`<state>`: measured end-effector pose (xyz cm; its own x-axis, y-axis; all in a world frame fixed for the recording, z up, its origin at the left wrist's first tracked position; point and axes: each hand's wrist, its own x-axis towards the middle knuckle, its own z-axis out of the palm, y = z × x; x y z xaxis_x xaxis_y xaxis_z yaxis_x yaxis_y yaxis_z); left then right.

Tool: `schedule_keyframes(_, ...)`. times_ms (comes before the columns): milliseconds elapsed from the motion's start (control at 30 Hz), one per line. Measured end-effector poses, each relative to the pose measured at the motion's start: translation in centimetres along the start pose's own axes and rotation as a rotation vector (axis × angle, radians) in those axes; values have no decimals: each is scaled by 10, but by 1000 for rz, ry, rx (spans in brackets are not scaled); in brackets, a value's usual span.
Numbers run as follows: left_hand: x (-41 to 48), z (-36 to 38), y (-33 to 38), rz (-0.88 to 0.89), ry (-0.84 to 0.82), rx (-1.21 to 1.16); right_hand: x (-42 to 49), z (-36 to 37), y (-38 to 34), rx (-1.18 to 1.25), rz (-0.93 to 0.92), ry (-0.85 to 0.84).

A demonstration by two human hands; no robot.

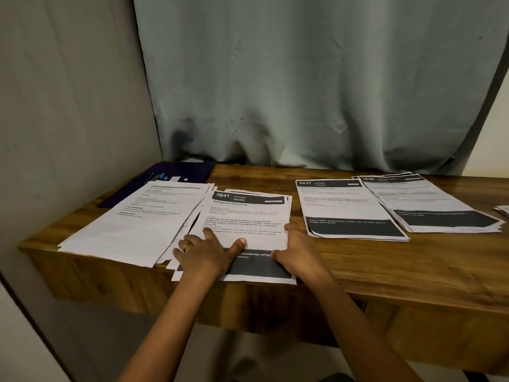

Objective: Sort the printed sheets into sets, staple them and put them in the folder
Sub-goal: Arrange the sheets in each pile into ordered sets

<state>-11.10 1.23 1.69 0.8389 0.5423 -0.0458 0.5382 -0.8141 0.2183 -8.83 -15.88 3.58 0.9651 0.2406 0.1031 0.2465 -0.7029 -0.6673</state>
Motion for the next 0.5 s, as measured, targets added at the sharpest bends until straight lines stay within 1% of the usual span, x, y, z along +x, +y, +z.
schedule_keyframes(167,-5,0,4,38,15,25,-1,-2,6,26,27,3)
schedule_keyframes(300,-8,-4,5,81,12,43,-2,-5,13,19,24,39)
schedule_keyframes(500,4,-11,-1,71,32,-127,-1,-6,10,2,31,70)
